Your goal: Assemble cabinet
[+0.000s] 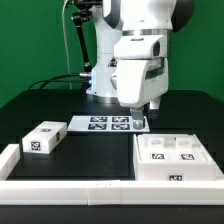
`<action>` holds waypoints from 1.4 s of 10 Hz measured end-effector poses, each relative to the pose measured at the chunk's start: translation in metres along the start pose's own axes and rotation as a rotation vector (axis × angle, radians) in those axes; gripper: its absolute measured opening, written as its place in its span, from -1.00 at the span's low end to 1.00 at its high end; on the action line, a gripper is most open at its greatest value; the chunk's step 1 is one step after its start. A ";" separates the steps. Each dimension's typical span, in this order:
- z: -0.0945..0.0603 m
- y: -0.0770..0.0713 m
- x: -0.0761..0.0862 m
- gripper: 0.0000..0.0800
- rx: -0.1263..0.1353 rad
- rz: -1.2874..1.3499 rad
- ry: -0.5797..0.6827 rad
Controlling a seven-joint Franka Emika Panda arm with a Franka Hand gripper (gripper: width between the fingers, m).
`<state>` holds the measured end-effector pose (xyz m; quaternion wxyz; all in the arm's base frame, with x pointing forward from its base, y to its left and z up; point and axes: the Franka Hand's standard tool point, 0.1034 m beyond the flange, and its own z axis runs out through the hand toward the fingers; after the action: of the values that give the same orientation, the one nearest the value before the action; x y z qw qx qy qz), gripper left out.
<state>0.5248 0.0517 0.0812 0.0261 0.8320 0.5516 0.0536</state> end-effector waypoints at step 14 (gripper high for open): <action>0.011 -0.024 0.015 0.99 0.044 1.045 0.027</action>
Offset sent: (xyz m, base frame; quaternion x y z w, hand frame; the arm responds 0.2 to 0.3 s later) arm 0.0000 -0.0041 0.0064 -0.0673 -0.0388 0.2039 0.9759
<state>0.5099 0.0756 0.0685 -0.0291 0.9958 0.0642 0.0586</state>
